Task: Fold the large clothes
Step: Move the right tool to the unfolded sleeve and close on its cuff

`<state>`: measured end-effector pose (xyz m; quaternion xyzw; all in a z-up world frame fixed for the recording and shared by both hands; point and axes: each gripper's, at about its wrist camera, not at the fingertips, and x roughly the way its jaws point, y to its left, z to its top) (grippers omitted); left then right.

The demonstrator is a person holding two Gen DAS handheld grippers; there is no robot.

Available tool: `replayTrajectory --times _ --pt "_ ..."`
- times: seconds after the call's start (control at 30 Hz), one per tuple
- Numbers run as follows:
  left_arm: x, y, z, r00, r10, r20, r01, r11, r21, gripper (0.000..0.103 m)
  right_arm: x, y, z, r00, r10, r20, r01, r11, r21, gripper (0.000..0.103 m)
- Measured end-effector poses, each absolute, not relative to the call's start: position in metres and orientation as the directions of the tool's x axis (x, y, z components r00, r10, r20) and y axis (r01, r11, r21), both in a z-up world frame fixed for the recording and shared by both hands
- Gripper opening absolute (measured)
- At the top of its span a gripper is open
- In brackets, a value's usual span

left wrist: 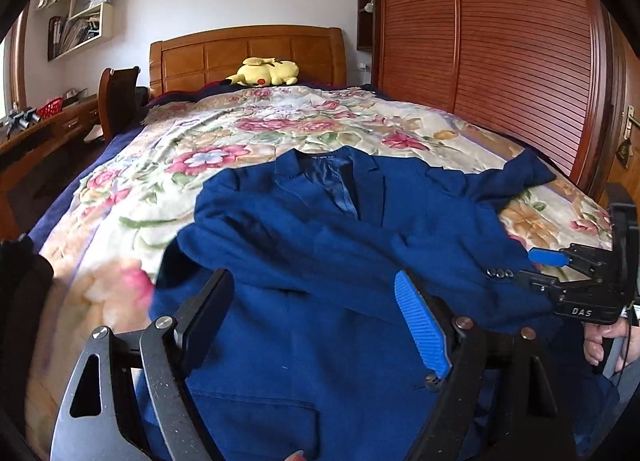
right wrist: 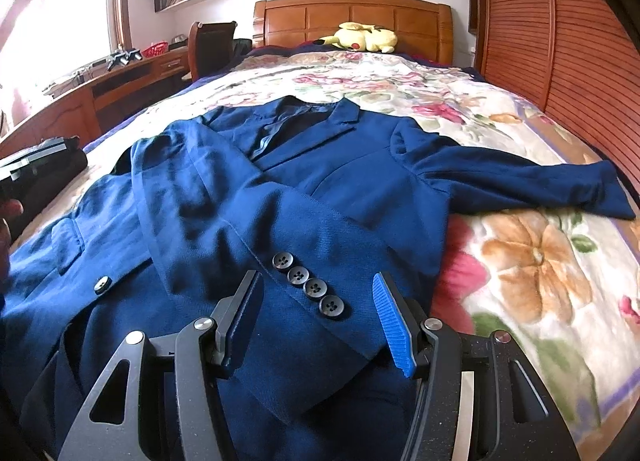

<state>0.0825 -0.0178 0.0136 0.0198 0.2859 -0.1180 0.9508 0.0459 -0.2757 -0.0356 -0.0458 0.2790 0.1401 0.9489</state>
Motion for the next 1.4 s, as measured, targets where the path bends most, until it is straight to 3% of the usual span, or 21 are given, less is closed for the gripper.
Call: replayTrajectory --times 0.4,0.73,1.07,1.2,1.4 --pt "0.081 -0.053 -0.002 0.809 -0.218 -0.546 0.276 0.961 0.025 0.083 0.031 -0.300 -0.020 0.845 0.195 -0.497 -0.230 0.973 -0.009 0.059" --pt "0.079 -0.061 -0.013 0.789 -0.254 -0.560 0.315 0.949 0.013 0.083 0.070 -0.354 0.007 0.876 -0.028 -0.481 -0.048 0.988 -0.144 0.059" --pt "0.078 -0.065 -0.019 0.785 -0.251 -0.566 0.318 0.948 0.022 0.083 0.144 -0.471 0.028 0.829 -0.206 -0.520 0.193 0.978 -0.080 0.064" --pt "0.079 -0.065 -0.019 0.784 -0.249 -0.568 0.319 0.948 0.024 0.083 0.174 -0.505 0.032 0.806 -0.248 -0.538 0.239 0.967 -0.089 0.064" --pt "0.080 -0.066 -0.023 0.779 -0.248 -0.576 0.320 0.947 0.026 0.083 0.209 -0.559 0.028 0.775 -0.264 -0.575 0.331 0.944 0.013 0.065"
